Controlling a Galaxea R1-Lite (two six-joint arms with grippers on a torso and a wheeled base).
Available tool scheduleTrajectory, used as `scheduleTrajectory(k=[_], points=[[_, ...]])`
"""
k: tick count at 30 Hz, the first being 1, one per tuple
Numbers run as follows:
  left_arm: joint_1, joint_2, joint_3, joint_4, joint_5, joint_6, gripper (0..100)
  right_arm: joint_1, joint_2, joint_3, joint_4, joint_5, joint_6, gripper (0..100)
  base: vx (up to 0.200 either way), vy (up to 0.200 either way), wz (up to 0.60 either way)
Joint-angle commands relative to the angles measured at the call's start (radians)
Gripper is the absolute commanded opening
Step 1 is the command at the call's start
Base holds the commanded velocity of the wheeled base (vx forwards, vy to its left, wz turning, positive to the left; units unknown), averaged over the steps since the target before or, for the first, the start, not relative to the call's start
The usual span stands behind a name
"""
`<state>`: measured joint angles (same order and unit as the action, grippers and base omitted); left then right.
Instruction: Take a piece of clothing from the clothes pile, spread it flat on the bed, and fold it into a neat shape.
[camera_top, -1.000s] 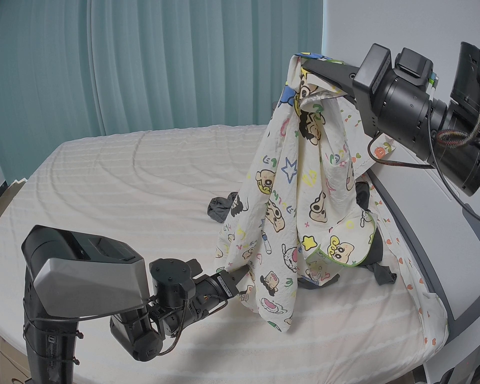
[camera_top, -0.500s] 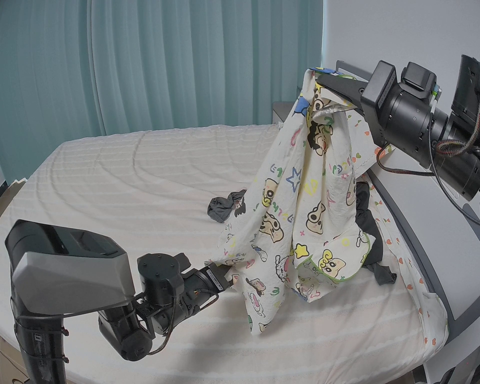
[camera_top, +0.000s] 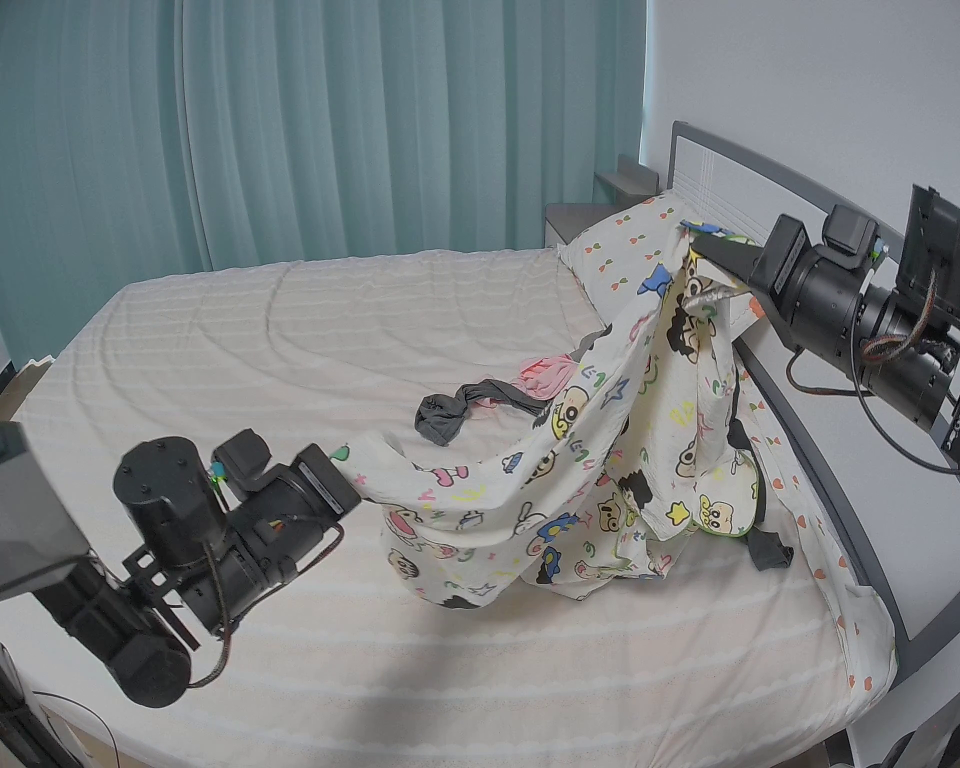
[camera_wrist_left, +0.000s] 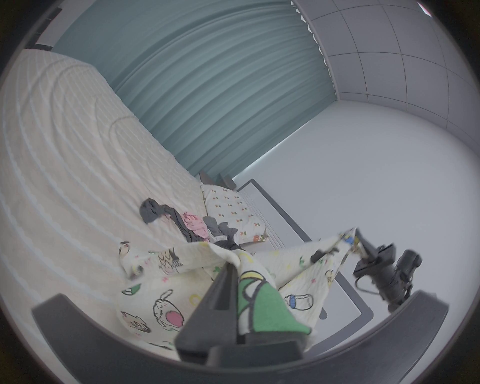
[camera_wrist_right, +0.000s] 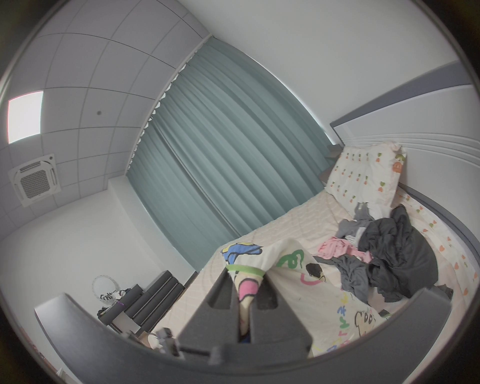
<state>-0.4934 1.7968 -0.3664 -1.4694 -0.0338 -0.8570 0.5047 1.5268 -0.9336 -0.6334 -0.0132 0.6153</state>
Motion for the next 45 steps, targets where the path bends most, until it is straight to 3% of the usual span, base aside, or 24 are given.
scheduleTrajectory(k=[1, 4, 5, 7, 13, 19, 20, 28, 32, 45], points=[[0.073, -0.24, -0.008, 0.104, -0.005, 0.0, 0, -0.061, 0.01, 0.079, -0.003, 0.004, 0.007, 0, 0.0, 0.0, 0.0], [0.081, -0.27, -0.029, 0.146, -0.003, 0.0, 0, -0.064, 0.012, 0.087, -0.003, 0.006, 0.007, 0, 0.0, 0.0, 0.0], [0.098, -0.32, -0.075, 0.236, 0.003, 0.001, 0, -0.069, 0.016, 0.093, -0.003, 0.007, 0.007, 0, 0.0, 0.0, 0.0], [0.107, -0.359, -0.105, 0.285, 0.008, 0.001, 0, -0.069, 0.009, 0.095, -0.003, 0.007, 0.009, 0, 0.0, 0.0, 0.0], [0.113, -0.464, -0.112, 0.297, 0.069, 0.004, 0, -0.054, -0.048, 0.17, -0.061, 0.009, 0.014, 0, 0.0, 0.0, 0.0], [0.113, -0.461, -0.072, 0.297, 0.138, 0.05, 0, 0.012, -0.079, 0.409, -0.318, 0.015, 0.011, 0, 0.0, 0.0, 0.0], [0.108, -0.458, -0.042, 0.293, 0.138, 0.062, 0, 0.031, -0.07, 0.476, -0.419, 0.015, 0.007, 0, 0.0, 0.0, 0.0], [0.101, -0.369, 0.03, 0.288, 0.135, 0.069, 0, 0.106, -0.025, 0.588, -0.687, 0.022, 0.006, 0, 0.0, 0.0, 0.0], [0.092, -0.278, 0.038, 0.285, 0.14, 0.062, 0, 0.15, -0.016, 0.631, -0.693, 0.075, -0.002, 0, 0.0, 0.0, 0.0], [0.085, -0.275, 0.053, 0.271, 0.143, 0.065, 0, 0.107, 0.046, 0.631, -0.706, 0.058, 0.001, 0, 0.0, 0.0, 0.0]])
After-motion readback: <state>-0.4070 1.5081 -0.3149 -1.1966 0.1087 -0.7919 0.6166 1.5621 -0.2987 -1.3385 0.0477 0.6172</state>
